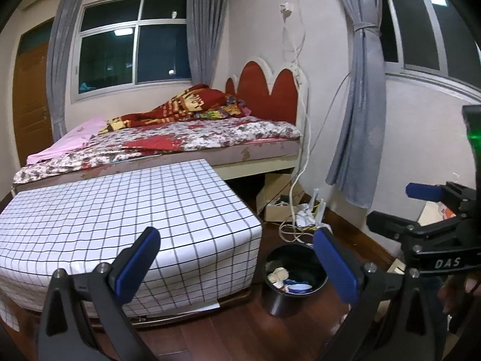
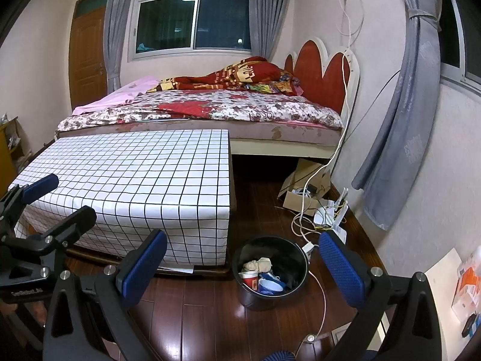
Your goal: Collect trash
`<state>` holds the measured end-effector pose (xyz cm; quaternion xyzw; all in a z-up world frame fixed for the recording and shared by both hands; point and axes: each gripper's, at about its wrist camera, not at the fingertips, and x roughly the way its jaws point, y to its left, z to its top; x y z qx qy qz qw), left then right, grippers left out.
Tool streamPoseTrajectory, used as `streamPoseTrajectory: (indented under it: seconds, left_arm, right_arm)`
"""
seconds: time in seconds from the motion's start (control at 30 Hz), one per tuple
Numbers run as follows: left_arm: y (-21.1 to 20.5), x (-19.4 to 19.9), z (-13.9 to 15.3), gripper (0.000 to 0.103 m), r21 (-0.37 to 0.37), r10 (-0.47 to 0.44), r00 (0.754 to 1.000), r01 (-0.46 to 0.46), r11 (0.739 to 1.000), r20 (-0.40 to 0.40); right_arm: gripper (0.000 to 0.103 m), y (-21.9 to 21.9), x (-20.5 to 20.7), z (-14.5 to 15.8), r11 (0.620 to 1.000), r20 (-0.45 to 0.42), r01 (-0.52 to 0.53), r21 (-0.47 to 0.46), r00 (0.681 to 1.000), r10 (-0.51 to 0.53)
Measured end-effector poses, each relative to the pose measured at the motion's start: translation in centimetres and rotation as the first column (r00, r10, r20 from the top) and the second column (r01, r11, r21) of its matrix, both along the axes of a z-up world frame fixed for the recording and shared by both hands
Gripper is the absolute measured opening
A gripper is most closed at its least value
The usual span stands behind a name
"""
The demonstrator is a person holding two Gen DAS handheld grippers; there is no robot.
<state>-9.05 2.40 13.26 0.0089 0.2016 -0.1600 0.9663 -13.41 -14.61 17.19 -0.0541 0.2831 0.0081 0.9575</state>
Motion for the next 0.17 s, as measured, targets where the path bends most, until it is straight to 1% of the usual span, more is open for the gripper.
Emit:
streamPoseTrajectory:
  seconds: [0.17]
  left_arm:
    - [-0.33,-0.15,0.06,0.102,0.003,-0.021,1.000,0.021,1.000,0.005]
  right_arm:
    - [0.102,-0.27,0.01,-0.03,1.000,-0.002,0.001,0.003,1.000,-0.001]
